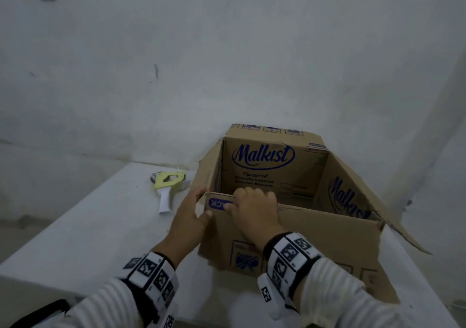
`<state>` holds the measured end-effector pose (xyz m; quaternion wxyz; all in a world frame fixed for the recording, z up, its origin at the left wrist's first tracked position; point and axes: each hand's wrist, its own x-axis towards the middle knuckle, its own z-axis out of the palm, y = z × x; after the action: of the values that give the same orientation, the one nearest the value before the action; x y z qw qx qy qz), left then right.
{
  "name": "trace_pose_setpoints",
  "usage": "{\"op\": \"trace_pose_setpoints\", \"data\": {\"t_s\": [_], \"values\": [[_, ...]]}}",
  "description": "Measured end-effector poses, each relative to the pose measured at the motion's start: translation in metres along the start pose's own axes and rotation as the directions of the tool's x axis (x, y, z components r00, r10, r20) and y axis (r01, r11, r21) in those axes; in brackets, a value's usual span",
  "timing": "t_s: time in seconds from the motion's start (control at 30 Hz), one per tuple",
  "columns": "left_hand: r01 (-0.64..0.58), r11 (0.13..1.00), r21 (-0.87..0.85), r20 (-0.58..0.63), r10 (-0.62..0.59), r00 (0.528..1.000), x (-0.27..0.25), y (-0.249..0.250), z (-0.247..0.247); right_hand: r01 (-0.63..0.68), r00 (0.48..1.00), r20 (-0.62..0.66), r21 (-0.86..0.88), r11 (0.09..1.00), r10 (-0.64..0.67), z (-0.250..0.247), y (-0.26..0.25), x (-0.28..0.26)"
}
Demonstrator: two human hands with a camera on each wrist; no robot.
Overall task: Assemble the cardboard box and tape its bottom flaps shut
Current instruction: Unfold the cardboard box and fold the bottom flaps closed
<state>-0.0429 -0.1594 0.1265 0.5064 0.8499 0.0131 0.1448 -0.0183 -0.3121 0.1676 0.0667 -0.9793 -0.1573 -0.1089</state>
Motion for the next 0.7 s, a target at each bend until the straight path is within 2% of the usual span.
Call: {"op": "trace_pose_setpoints", "data": {"t_s": [0.13,0.23,0.3,0.33,0.43,0.53,0.6,0.7], "values": [[0.180,0.984,0.008,-0.113,-0.178,0.978,0.001,-0.007,-0.001,-0.008,0.997,-0.074,-0.070,0.998,0.003,0.009,0.002,0.001],[0.351,0.928,-0.123,0.043,-0.349,0.936,0.005,-0.002,-0.002,0.002,0.993,-0.117,-0.067,0.998,-0.010,0.013,0.000,0.002],[0.406,0.853,-0.328,0.139,-0.381,0.914,0.011,-0.002,0.000,0.018,0.988,-0.150,-0.062,0.998,-0.027,0.013,0.000,0.002],[0.400,0.816,-0.416,0.141,-0.377,0.915,0.015,-0.003,0.002,0.025,0.987,-0.157,-0.061,0.998,-0.035,0.013,0.000,0.002],[0.286,0.796,-0.533,0.005,-0.335,0.942,0.027,0.001,0.007,0.023,0.994,-0.107,-0.085,0.996,-0.032,0.012,0.001,0.004],[0.103,0.909,-0.403,-0.104,-0.157,0.982,0.036,0.013,0.004,0.012,0.996,-0.085,-0.107,0.994,-0.021,0.009,0.001,0.006],[-0.047,0.957,-0.287,-0.071,0.028,0.997,0.040,0.020,0.001,0.015,0.997,-0.077,-0.120,0.993,-0.024,0.010,0.002,0.008],[-0.234,0.967,-0.102,0.069,0.241,0.968,0.048,0.019,0.002,0.056,0.981,-0.180,-0.101,0.993,-0.073,0.016,0.005,0.010]]}}
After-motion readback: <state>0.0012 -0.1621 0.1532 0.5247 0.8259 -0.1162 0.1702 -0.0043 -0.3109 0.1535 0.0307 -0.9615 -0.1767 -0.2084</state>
